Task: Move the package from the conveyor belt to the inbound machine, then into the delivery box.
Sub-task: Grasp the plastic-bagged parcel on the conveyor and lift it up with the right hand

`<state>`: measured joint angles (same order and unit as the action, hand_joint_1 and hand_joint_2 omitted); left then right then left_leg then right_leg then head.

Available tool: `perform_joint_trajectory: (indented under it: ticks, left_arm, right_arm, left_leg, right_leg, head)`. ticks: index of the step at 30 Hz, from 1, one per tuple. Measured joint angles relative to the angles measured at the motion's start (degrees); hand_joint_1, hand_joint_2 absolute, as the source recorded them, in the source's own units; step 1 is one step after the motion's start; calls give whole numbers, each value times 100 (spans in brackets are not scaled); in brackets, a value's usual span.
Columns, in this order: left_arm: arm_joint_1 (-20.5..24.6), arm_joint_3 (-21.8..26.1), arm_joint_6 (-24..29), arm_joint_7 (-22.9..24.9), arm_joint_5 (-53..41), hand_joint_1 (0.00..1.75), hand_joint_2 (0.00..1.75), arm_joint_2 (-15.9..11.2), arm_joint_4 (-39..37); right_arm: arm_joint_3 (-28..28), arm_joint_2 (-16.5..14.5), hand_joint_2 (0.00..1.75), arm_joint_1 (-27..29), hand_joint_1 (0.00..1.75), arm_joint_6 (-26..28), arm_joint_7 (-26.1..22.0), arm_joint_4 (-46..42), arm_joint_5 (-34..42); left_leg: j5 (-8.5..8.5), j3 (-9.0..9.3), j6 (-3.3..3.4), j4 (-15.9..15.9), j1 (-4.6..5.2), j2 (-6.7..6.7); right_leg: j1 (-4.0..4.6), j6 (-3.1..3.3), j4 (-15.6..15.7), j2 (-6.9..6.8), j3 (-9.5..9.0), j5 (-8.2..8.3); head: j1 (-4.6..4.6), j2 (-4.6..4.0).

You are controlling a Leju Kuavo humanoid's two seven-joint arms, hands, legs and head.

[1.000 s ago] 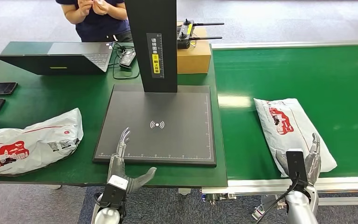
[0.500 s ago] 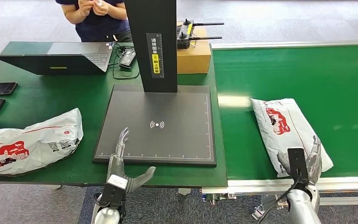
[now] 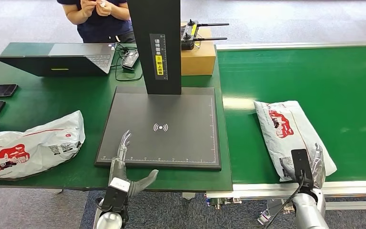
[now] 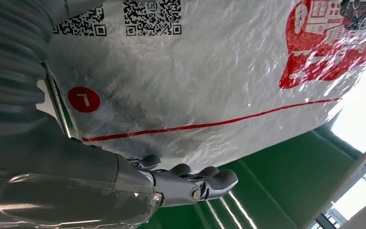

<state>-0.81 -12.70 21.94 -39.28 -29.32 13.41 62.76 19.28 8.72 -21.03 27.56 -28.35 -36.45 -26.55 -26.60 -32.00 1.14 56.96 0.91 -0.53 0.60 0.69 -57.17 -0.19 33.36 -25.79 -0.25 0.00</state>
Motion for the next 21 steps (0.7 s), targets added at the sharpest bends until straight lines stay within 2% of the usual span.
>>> perform_joint_trajectory:
  ticks: [12, 21]
  left_arm:
    - [-3, 25, -52, 105, -86, 0, 175, 30, 2]
    - [7, 54, -50, 92, -88, 0, 175, 30, 2]
  right_arm:
    - [1, 33, 175, -118, 0, -403, 774, 330, -696]
    - [-15, 38, 175, -248, 0, -496, 1079, 583, -937]
  left_leg:
    - [0, 1, 0, 0, 0, 0]
    - [0, 2, 0, 0, 0, 0]
  right_leg:
    - [0, 0, 0, 0, -1, 0]
    - [0, 0, 0, 0, -3, 0]
  head:
    - [-1, 0]
    - [1, 0]
